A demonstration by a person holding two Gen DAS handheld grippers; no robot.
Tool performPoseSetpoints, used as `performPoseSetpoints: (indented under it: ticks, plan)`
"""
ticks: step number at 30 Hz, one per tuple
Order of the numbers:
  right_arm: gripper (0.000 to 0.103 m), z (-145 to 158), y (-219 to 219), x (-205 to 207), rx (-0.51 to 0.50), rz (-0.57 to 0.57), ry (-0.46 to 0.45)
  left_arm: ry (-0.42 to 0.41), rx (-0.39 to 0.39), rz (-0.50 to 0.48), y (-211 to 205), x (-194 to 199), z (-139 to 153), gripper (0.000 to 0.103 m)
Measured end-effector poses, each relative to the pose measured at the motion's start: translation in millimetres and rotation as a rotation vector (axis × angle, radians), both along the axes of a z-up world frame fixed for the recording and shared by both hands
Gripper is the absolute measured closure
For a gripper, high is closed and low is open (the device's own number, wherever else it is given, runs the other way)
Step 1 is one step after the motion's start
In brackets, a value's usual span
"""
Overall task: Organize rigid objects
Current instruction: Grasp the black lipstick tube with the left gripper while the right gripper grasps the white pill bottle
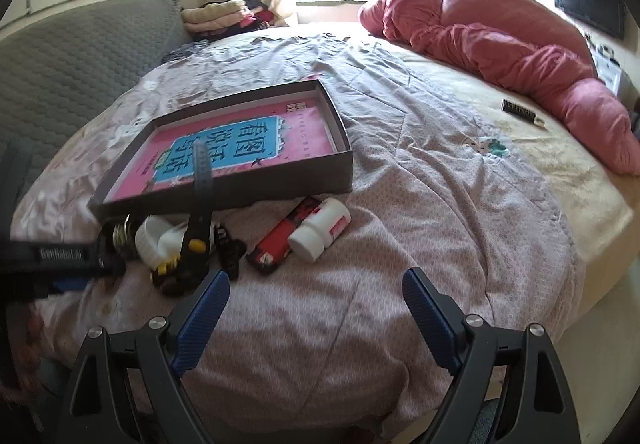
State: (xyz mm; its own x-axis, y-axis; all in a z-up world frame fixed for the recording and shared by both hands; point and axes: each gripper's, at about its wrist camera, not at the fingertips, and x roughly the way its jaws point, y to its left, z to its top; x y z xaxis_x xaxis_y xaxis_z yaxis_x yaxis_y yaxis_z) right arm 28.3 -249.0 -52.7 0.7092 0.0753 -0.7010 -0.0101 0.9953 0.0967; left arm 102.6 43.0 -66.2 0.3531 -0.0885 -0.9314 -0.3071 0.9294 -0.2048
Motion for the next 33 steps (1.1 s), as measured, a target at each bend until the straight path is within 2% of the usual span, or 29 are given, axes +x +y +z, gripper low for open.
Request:
performPoseSetpoints:
  ticks: [2, 4, 7, 11, 21, 26, 33]
  plan:
    - [0.017, 1.7, -1.6, 9.6, 0.003, -0.016, 0.023, -0.003, -0.010, 0.006, 2.8, 3.8, -2.8, 0.053]
    - [0.028, 1.7, -6.2, 19.5, 0.031, -0.030, 0.052, -0.004, -0.018, 0.011, 5.3, 6.7, -5.3, 0.055]
    - [0.038, -1.9, -13.7, 33.0, 0.075, -0.070, 0.108, -0.009, -0.022, 0.014, 7.8, 11.0, -8.3, 0.056]
    - [0.043, -6.1, -15.8, 46.7, 0.110, -0.087, 0.143, -0.018, -0.018, 0.005, 8.0, 13.0, -10.9, 0.057]
    - [0.066, -19.6, -6.4, 71.0, 0.143, -0.095, 0.214, -0.043, -0.044, -0.003, 17.8, 8.3, -14.2, 0.060]
    - [0.070, -28.3, -10.9, 78.0, 0.166, -0.127, 0.227, -0.059, -0.082, 0.008, 29.0, 1.7, -15.9, 0.064]
    - [0.074, -29.4, -11.1, 80.1, 0.156, -0.097, 0.215, -0.068, -0.088, 0.010, 29.9, -1.5, -16.4, 0.064]
